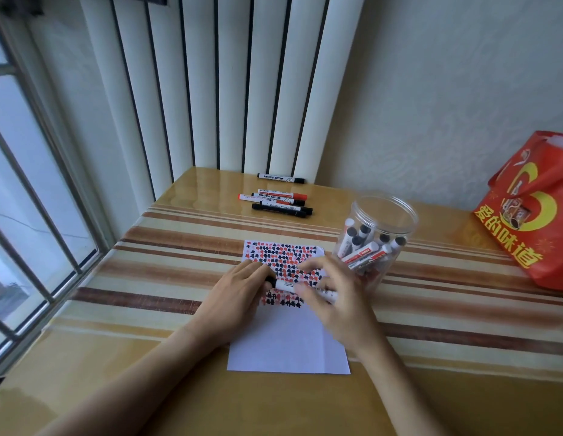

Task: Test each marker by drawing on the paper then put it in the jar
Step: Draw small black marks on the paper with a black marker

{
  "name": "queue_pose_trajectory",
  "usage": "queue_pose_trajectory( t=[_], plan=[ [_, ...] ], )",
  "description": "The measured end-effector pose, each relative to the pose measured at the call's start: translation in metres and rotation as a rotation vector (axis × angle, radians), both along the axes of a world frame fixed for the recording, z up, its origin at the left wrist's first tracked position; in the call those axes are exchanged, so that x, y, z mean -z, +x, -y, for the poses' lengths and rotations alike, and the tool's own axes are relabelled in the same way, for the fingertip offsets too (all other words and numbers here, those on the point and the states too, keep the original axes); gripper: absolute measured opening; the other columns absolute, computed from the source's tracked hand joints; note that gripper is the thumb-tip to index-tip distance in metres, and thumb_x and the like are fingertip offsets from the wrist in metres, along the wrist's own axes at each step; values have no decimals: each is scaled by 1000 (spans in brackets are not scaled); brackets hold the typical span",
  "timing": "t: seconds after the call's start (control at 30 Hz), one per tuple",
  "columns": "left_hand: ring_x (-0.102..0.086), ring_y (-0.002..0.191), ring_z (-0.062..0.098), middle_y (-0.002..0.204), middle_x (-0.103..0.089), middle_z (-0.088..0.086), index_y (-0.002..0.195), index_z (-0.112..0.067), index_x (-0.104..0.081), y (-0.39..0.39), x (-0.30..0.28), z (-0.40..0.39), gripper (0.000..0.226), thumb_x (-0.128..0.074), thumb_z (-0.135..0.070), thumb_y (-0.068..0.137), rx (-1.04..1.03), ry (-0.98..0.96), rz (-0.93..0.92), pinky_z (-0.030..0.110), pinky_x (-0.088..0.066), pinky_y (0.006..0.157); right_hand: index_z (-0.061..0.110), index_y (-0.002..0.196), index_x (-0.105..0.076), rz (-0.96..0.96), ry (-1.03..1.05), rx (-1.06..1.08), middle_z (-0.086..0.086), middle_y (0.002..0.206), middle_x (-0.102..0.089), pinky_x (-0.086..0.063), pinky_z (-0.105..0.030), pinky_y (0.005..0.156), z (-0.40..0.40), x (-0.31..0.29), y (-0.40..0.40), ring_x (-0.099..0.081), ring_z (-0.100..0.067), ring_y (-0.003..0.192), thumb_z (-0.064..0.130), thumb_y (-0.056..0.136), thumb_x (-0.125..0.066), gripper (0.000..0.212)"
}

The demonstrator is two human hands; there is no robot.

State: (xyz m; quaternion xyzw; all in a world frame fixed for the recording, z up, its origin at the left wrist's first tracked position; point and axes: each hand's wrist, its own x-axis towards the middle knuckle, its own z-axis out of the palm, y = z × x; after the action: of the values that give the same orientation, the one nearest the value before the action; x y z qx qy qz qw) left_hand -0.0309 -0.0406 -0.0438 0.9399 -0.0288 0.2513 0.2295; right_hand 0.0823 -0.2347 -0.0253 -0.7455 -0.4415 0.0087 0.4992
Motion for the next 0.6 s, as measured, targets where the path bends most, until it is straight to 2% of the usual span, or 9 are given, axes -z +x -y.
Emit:
queue_pose_trajectory(
  t=[0.1,0.17,0.23,0.33,0.4,0.47,0.53,0.6],
  plan=[
    [-48,85,16,95,-55,-6,105,-15,-59,0,0,-1,32,-33,-34,107,11,-23,10,33,-41,76,13,106,-63,-311,253,-110,-5,102,-66,-53,-28,69,2,-19,1,-64,-17,74,13,96,-65,10],
    [-51,96,12,107,-55,-9,120,-21,-59,1,4,-2,35,-32,-38,107,22,-28,-8,32,-42,83,11,107,-63,-297,331,-81,-7,94,-69,-56,-28,69,4,-28,-1,-68,-18,73,11,97,-63,10],
    [-50,120,10,130,-53,-10,142,-26,-50,3,10,-7,44,-29,-44,107,-77,-80,-12,34,-41,97,20,116,-62,-183,361,42,-5,97,-73,-59,-34,66,6,-39,-3,-73,-19,75,16,99,-66,18],
    [-27,147,10,157,-37,-7,155,-34,-31,7,18,-14,55,-26,-54,103,-293,-107,-141,39,-24,117,30,127,-58,152,412,280,-2,106,-75,-61,-44,65,15,-62,-1,-77,-20,83,21,103,-66,27],
    [-11,153,8,163,-27,-7,155,-37,-28,10,26,-11,58,-26,-59,101,-327,37,-267,40,-11,123,23,128,-58,384,485,451,1,110,-75,-60,-34,74,23,-82,4,-75,-14,92,21,104,-64,24],
    [-8,153,8,164,-25,-8,154,-38,-30,12,31,-8,60,-24,-61,100,-327,117,-297,41,-7,124,11,129,-58,534,554,560,1,111,-71,-54,-23,82,28,-102,11,-71,-10,95,16,106,-63,24],
    [-11,152,8,163,-27,-8,153,-39,-31,12,29,-8,61,-21,-61,98,-335,117,-290,40,-7,124,2,127,-59,641,541,644,-2,110,-69,-49,-20,85,30,-114,18,-68,-16,93,10,105,-62,23],
    [-13,152,8,162,-28,-8,153,-39,-32,12,28,-9,60,-22,-60,97,-337,113,-281,39,-7,124,-3,123,-62,688,459,700,-9,108,-69,-51,-24,84,31,-118,26,-67,-25,93,6,105,-61,21]
  ],
)
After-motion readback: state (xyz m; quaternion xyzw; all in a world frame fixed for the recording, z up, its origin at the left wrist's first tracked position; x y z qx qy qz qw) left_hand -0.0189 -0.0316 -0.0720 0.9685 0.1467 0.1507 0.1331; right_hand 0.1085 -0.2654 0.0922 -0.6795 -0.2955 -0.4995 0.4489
